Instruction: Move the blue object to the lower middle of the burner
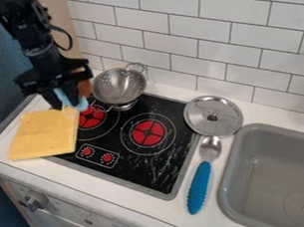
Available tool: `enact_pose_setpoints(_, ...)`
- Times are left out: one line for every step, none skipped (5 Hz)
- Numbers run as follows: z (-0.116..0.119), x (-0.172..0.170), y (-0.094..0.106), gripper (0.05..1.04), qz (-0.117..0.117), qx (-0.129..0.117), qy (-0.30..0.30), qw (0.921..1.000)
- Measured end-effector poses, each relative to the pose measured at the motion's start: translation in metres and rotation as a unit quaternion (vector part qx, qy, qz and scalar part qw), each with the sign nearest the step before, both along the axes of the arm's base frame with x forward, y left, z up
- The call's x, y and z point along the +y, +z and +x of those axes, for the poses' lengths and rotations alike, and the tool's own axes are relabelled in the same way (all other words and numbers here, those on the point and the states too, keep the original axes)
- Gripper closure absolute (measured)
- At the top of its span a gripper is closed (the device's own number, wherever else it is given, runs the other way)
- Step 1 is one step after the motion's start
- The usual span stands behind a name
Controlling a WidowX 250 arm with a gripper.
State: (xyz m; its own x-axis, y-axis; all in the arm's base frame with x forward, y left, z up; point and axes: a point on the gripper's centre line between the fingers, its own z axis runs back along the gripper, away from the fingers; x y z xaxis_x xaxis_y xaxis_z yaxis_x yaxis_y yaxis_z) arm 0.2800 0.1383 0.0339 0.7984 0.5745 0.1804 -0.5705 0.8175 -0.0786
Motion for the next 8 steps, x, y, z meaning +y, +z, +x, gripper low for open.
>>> enact_pose_setpoints(-0.029, -0.033, -0.011, 0.767, 0.006, 0.013, -0.057, 0.9983)
enact_pose_setpoints(-0.049, -0.053, -0.028, 0.767, 0.021, 0.024, -0.083, 0.996)
enact_pose_setpoints(-0.053, -0.06, -0.038, 0.767, 0.044, 0.019, -0.082, 0.9955)
enact_pose_setpoints(-0.047, -0.057, -0.054, 0.767, 0.051, 0.029, -0.062, 0.9964)
enact_pose_setpoints(-0.032, -0.053, -0.058, 0.767, 0.053, 0.025, -0.043, 0.9974)
enact_pose_setpoints(-0.022, -0.048, -0.068, 0.696, 0.049, 0.042, -0.028, 0.9975)
enact_pose_setpoints(-0.023, -0.046, -0.067, 0.388, 0.055, 0.049, -0.026, 0.9969)
enact_pose_setpoints(-0.024, -0.046, -0.069, 0.118, 0.059, 0.048, -0.043, 0.9961)
